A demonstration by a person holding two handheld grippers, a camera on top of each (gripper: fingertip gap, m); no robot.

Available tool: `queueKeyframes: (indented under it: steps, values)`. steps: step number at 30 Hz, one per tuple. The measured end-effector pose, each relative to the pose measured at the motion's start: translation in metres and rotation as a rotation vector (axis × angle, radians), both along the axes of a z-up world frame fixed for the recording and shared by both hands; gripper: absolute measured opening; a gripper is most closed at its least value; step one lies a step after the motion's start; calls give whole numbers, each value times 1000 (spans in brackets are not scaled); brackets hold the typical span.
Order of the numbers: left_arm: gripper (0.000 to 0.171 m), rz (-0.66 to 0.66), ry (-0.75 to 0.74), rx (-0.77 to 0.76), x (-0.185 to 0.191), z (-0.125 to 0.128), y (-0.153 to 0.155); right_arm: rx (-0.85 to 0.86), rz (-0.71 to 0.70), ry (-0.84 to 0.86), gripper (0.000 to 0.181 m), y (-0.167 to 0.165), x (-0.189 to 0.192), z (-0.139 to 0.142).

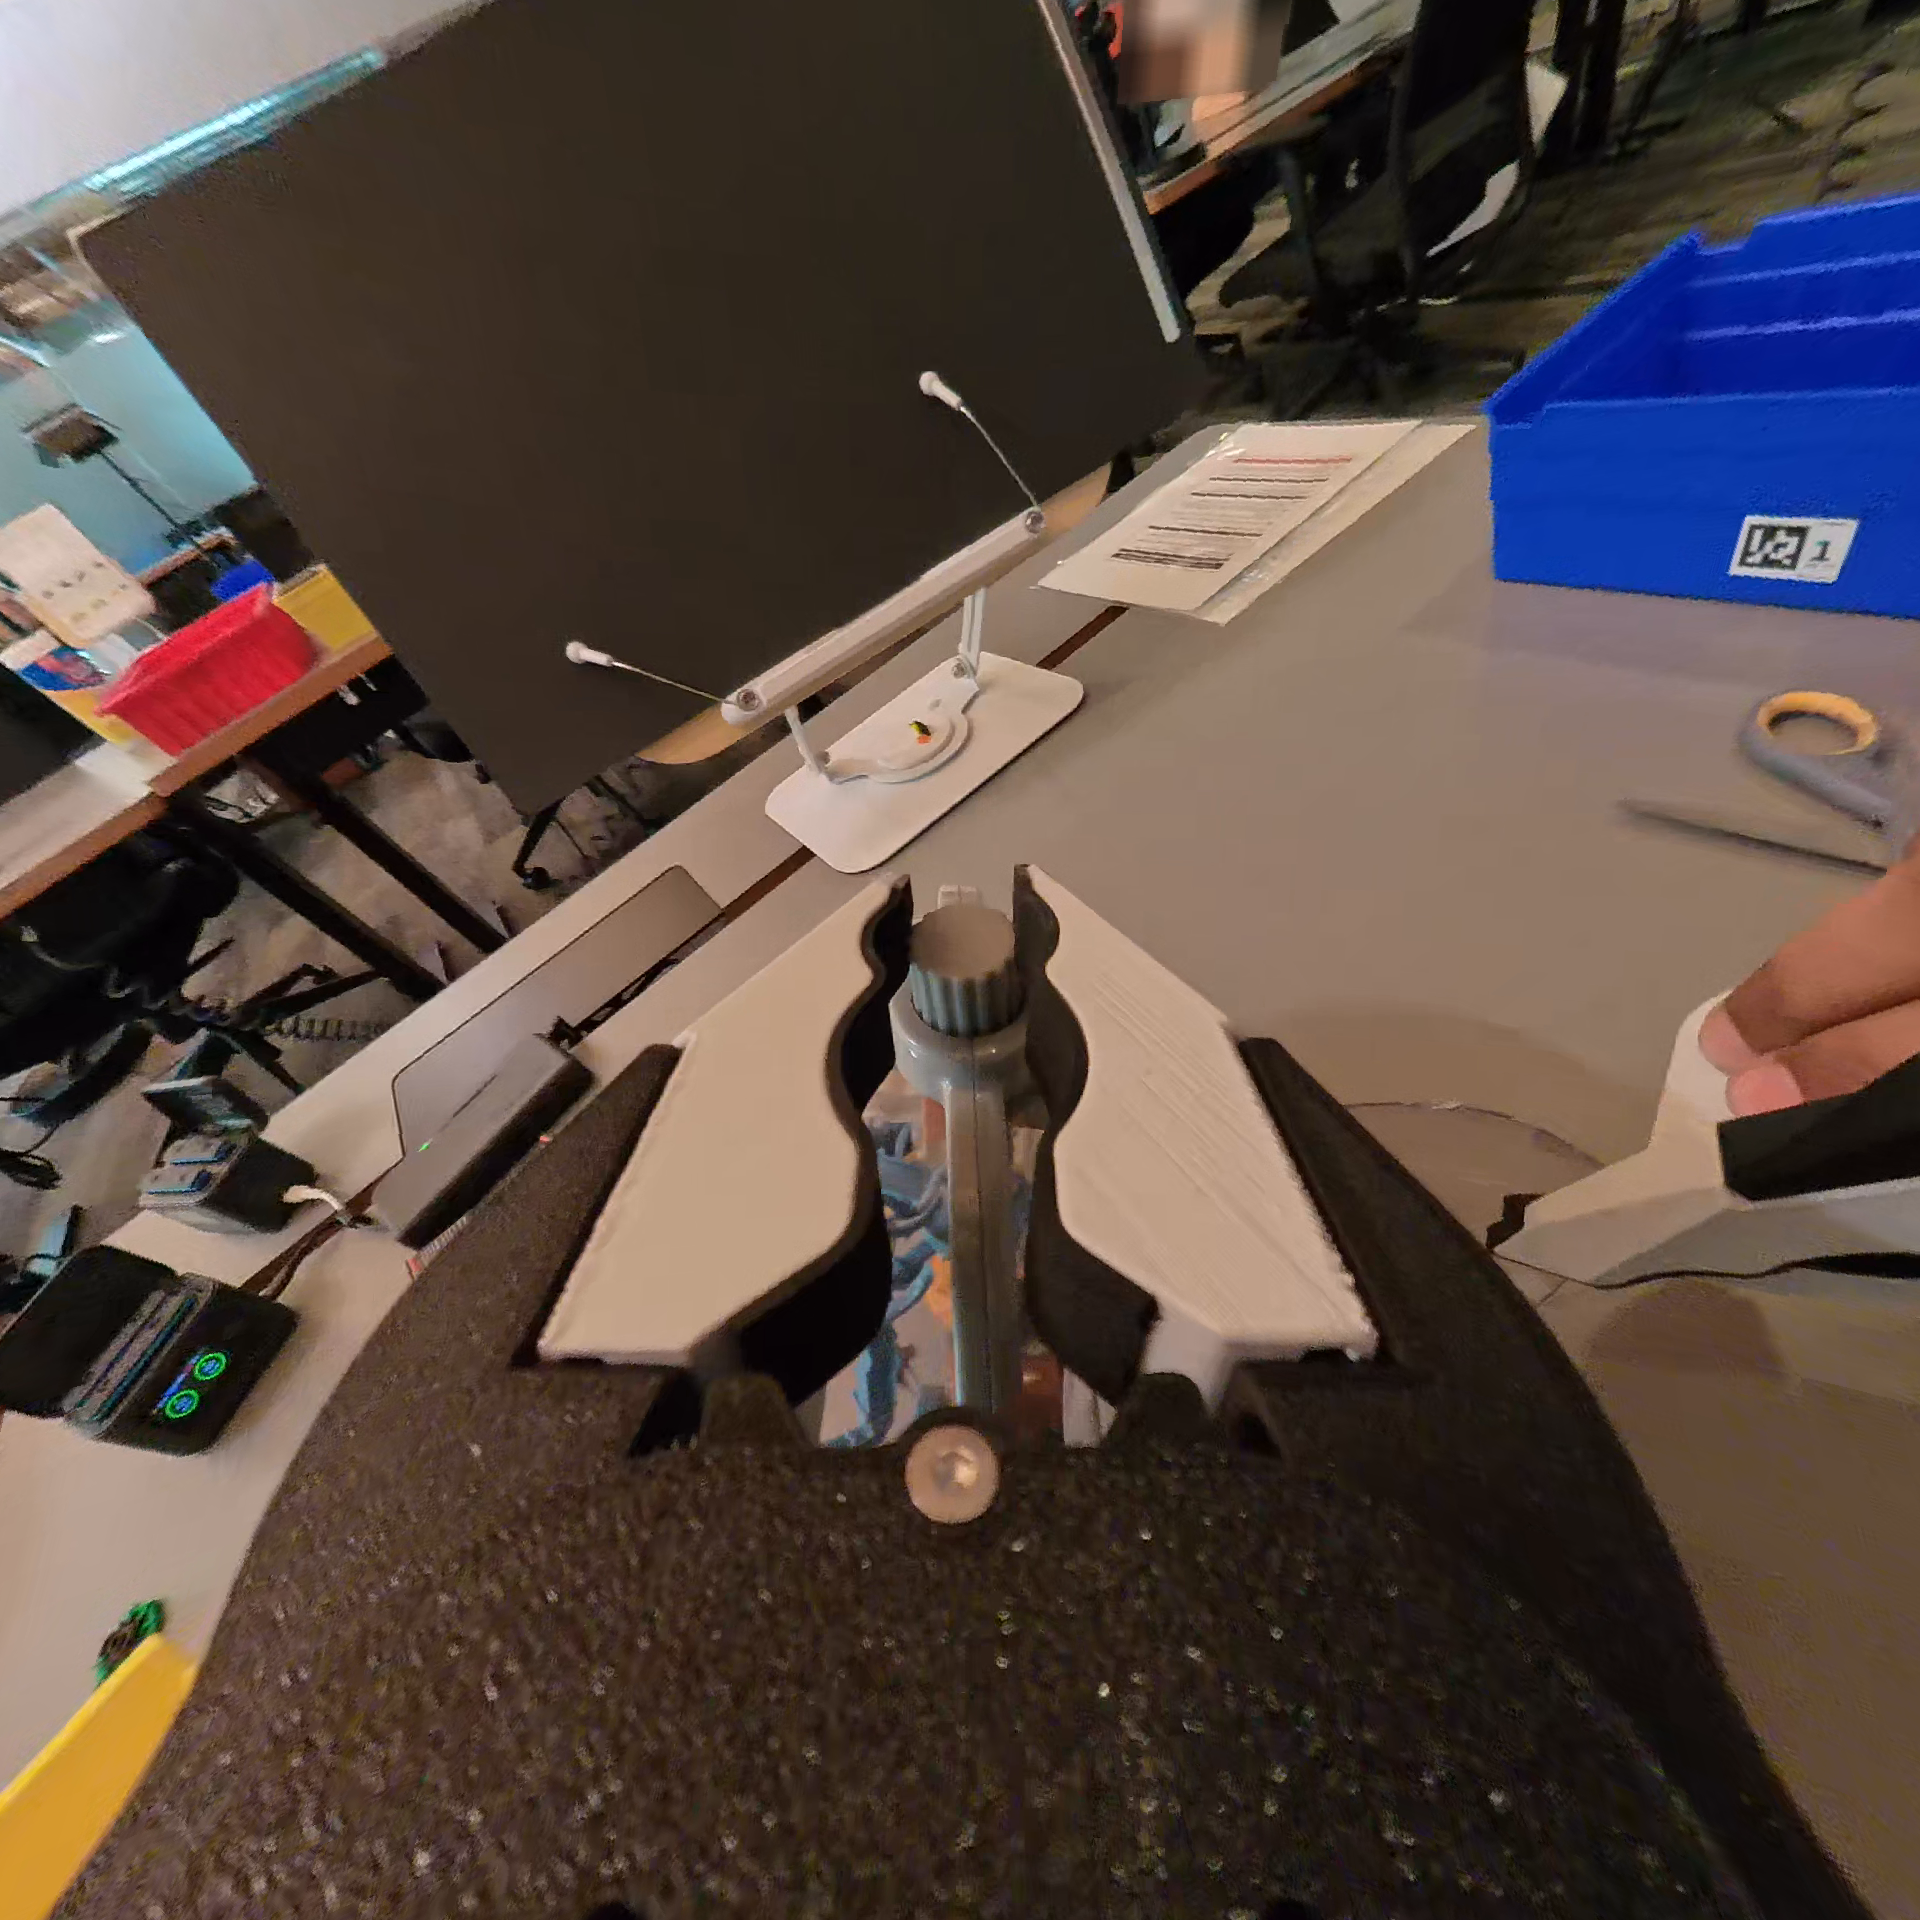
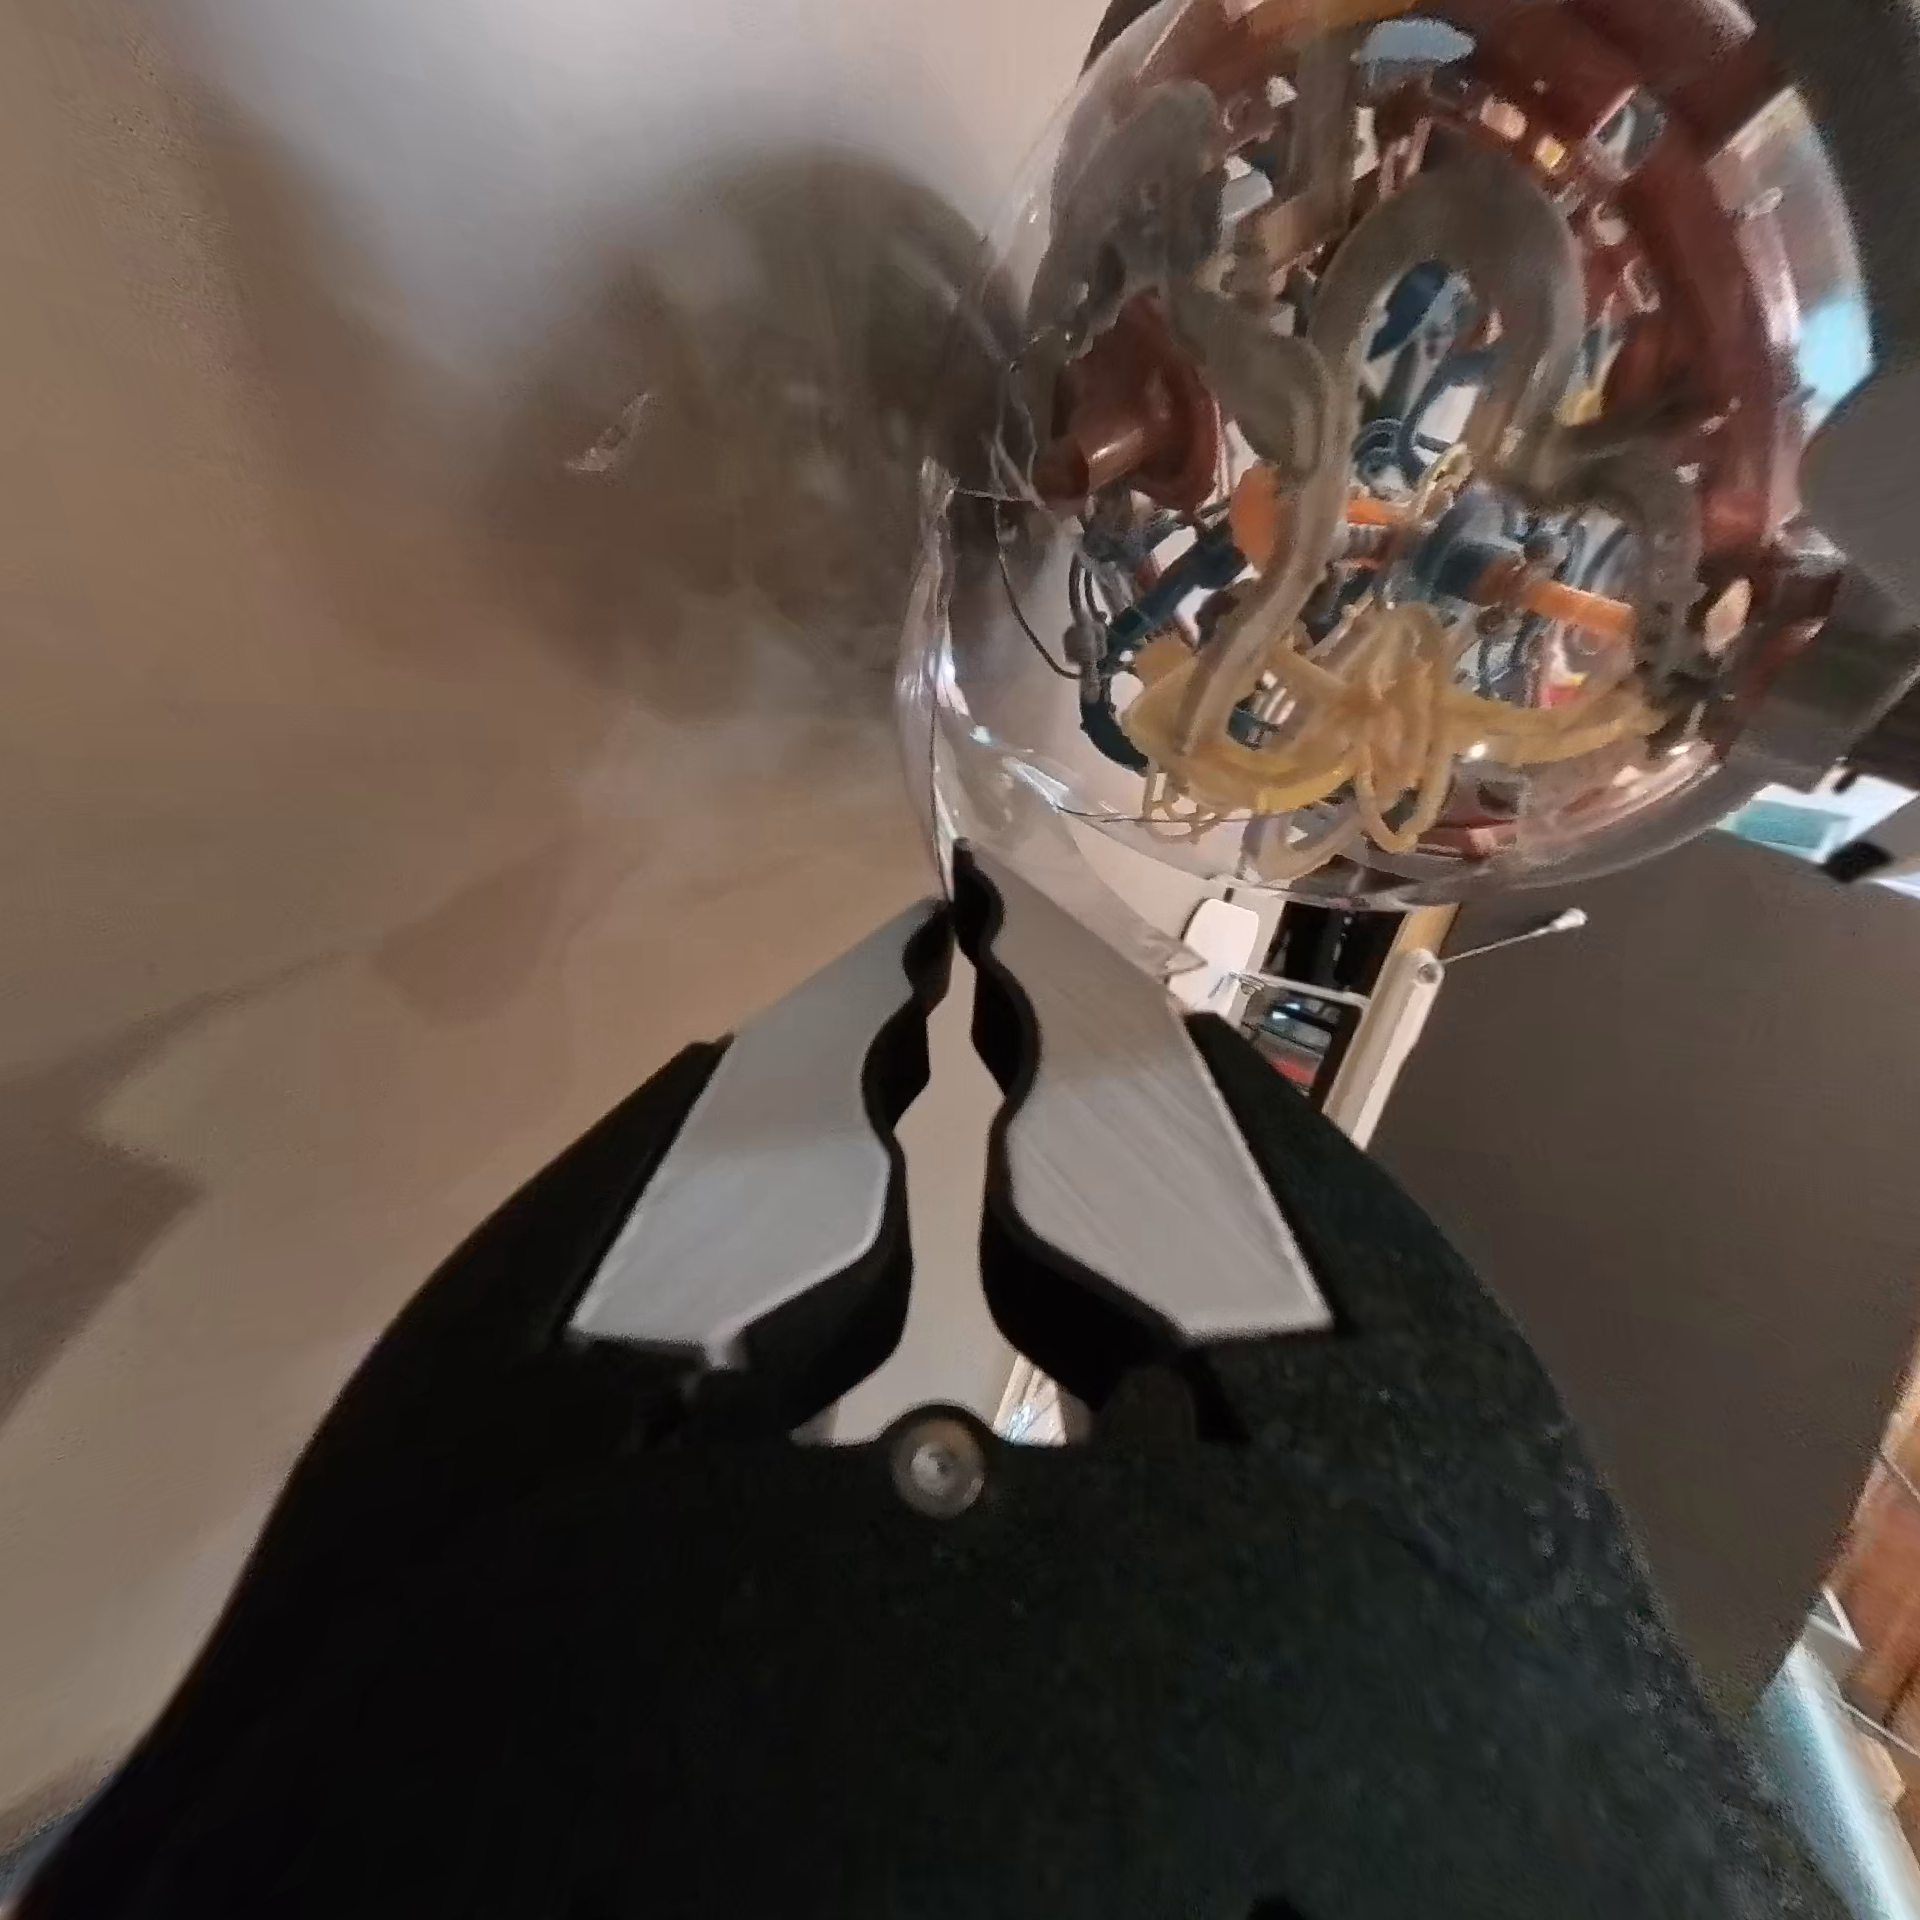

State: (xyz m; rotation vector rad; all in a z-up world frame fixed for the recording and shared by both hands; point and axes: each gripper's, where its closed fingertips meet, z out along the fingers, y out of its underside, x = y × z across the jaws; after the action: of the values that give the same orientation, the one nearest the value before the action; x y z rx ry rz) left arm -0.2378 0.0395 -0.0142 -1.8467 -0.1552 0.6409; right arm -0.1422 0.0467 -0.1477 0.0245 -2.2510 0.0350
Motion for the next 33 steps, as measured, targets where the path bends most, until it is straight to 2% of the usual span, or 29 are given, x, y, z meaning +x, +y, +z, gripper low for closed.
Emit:
queueKeyframes:
  steps: [9, 12, 17, 20, 25, 33]
  values:
    - [16, -56, 24, -84, 8, -7, 19, 5, -28, 9, 0, 1, 0, -19]
    - [15, -77, -16, -84, 9, -9, 21, -11, -32, -2, 0, -1, -3, -22]
    - [15, -95, -64, -75, 16, -12, 13, -59, -59, 33, 0, 1, -14, -13]
    - [15, -62, -48, -62, 16, -11, 2, -17, -79, 134, 4, 11, -29, 1]
    - [15, -57, -108, 32, 21, -7, -23, 1, -132, 287, 9, 13, -45, 16]
    - [15, -33, -48, 90, 37, -11, -42, -177, -204, 407, 13, 5, -48, 14]
